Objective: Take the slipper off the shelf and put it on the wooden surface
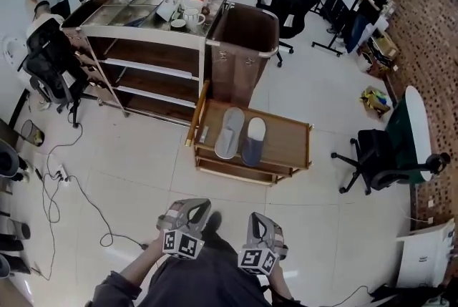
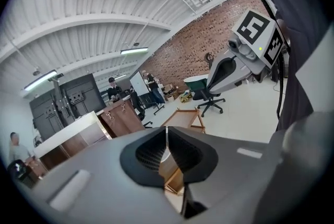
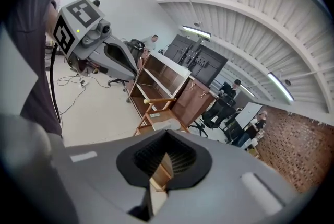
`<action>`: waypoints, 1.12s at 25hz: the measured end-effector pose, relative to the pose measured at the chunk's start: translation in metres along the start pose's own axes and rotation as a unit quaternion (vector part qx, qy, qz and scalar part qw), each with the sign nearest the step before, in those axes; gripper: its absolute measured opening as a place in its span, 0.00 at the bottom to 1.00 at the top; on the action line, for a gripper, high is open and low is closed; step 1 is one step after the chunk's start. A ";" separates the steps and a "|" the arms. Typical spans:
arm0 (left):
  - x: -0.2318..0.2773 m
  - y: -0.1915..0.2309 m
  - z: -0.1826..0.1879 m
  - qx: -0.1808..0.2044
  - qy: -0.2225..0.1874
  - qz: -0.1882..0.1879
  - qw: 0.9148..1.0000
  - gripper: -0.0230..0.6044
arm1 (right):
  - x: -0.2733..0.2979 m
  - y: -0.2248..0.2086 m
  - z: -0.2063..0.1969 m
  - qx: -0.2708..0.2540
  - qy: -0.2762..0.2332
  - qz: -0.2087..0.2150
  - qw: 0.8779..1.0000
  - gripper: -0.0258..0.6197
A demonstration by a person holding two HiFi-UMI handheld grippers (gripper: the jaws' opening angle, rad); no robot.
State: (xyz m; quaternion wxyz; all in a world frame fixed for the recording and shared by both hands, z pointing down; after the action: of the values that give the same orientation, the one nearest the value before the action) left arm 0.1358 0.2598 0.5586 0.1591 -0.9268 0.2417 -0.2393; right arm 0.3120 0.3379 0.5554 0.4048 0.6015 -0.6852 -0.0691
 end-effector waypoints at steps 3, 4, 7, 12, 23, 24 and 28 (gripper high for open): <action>-0.027 -0.020 -0.009 -0.011 0.000 -0.003 1.000 0.07 | -0.023 0.021 0.001 -0.008 0.001 0.001 1.000 0.04; -0.035 -0.027 -0.011 -0.013 0.000 -0.003 1.000 0.06 | -0.032 0.025 0.004 -0.006 0.001 0.002 1.000 0.04; -0.055 -0.044 -0.008 -0.021 -0.003 -0.004 1.000 0.06 | -0.056 0.034 0.006 -0.004 -0.002 0.003 1.000 0.04; -0.080 -0.065 -0.003 -0.020 -0.005 -0.004 1.000 0.06 | -0.079 0.050 -0.012 -0.009 -0.003 -0.002 1.000 0.04; -0.104 -0.073 -0.003 -0.021 -0.011 -0.007 1.000 0.06 | -0.094 0.063 -0.011 -0.011 -0.008 -0.005 1.000 0.04; -0.104 -0.073 -0.003 -0.021 -0.012 -0.007 1.000 0.06 | -0.095 0.064 -0.011 -0.010 -0.007 -0.005 1.000 0.04; -0.105 -0.074 -0.005 -0.019 -0.012 -0.010 1.000 0.06 | -0.097 0.065 -0.008 -0.012 -0.008 -0.009 1.000 0.04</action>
State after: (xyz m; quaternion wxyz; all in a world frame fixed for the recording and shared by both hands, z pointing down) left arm 0.0804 0.3752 0.5547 0.1418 -0.9348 0.2351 -0.2252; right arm 0.2622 0.4434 0.5527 0.4057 0.6022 -0.6821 -0.0861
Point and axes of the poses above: the fingertips, and each gripper's own axes: x forward along the fingers, y to its left, z out of its top, the point moved 8 cm from there along -x, backward along the fingers, and after that the axes turned 3 degrees about -z, right-handed, at the moved point
